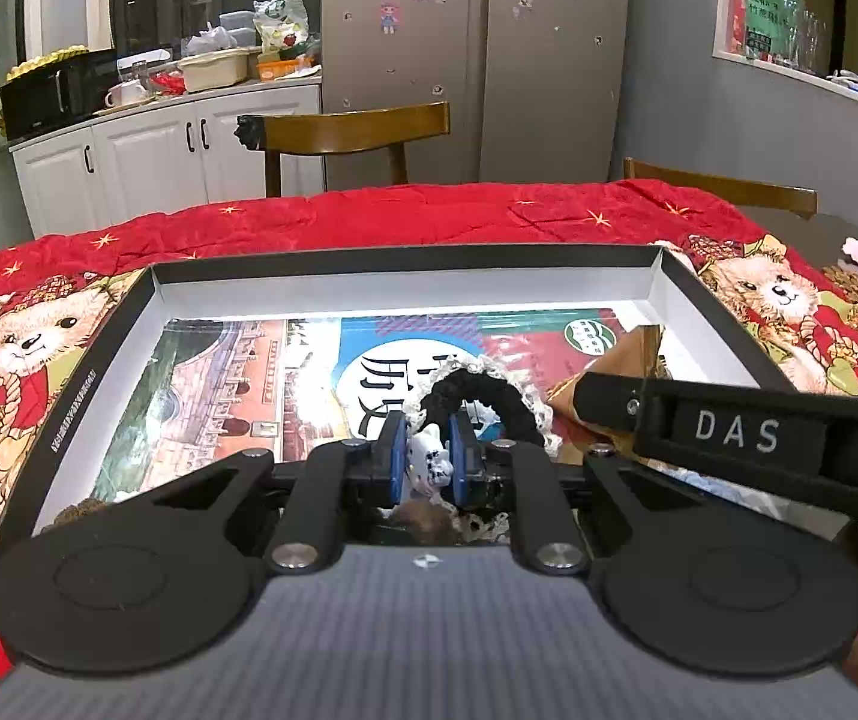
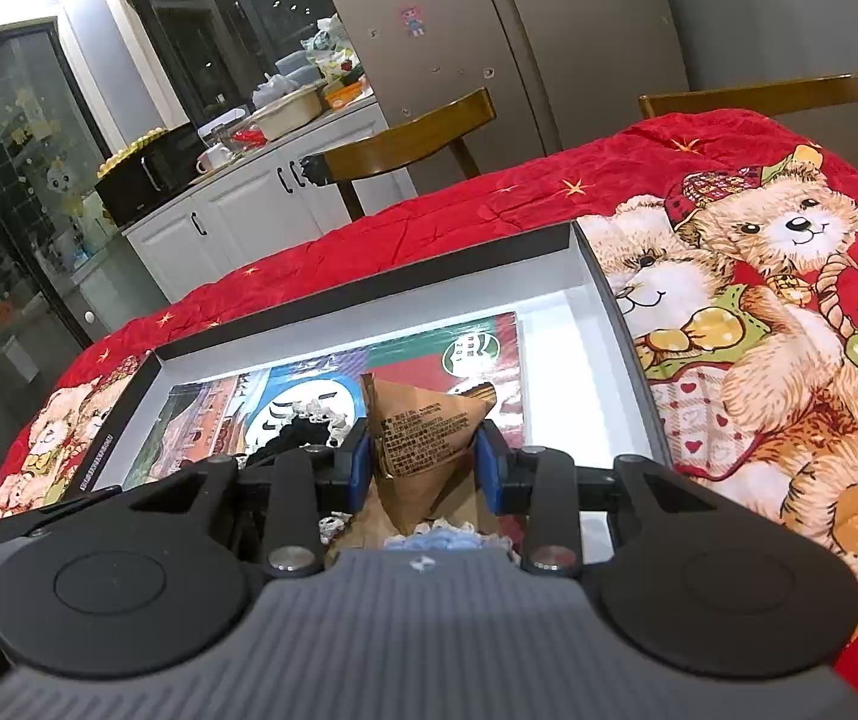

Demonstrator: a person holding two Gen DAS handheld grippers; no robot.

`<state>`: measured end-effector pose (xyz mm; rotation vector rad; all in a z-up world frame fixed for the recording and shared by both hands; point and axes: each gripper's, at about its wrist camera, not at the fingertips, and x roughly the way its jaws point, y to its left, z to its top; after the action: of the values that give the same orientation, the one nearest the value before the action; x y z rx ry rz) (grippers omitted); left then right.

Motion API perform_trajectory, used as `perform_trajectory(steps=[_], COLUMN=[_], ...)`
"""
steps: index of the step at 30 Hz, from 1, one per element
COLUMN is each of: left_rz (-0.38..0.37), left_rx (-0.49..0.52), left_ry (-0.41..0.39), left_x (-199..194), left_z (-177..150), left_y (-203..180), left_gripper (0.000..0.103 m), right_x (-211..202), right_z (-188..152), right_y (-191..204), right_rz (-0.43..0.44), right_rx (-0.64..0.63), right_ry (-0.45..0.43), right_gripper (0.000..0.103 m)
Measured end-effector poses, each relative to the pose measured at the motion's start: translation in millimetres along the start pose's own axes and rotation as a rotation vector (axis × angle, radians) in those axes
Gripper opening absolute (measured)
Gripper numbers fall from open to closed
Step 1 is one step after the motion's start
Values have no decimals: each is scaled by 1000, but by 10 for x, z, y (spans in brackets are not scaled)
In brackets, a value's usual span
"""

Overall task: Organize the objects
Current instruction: 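Lower the black lace ring and paper triangle into the box with both tools, then open both tools to release the ring and triangle inside the box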

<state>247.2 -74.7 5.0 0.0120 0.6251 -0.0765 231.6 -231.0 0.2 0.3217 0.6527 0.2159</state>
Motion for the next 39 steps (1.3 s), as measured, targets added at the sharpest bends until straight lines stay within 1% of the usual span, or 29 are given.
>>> perform_trajectory(steps=[5, 10, 16, 23, 26, 28, 30, 31, 32, 35, 39], left_rz=[-6, -20, -40, -50, -56, -57, -45, -39, -37, -47, -57], left_rx=[-6, -12, -28, -38, -45, -38, -33, -38, -50, -67, -96], left_ry=[3, 6, 23, 19, 24, 16, 9, 8, 1, -9, -23], left_x=[14, 5, 9, -28, -43, -57, -70, -77, -89, -124, -201], left_z=[2, 7, 33, 60, 68, 70, 76, 83, 92, 131, 198], left_y=[16, 28, 57, 65, 64, 55, 48, 58, 75, 120, 193], left_gripper=[18, 18, 19, 20, 25, 27, 37, 47, 50, 50, 51], right_x=[-5, -3, -13, -25, -26, -35, -47, -57, -70, -110, -203], right_z=[-10, -10, 9, 16, 22, 33, 47, 56, 63, 103, 175], right_y=[5, -26, -36, -55, -60, -58, -51, -50, -59, -72, -98], right_rz=[3, 24, 43, 57, 60, 60, 65, 66, 69, 85, 103], right_rx=[-1, 8, 33, 50, 57, 55, 54, 56, 59, 71, 87], right_ry=[-4, -10, -6, -6, -5, -9, -13, -16, -21, -30, -63], right_gripper=[39, 40, 42, 46, 47, 52, 62, 63, 64, 65, 72])
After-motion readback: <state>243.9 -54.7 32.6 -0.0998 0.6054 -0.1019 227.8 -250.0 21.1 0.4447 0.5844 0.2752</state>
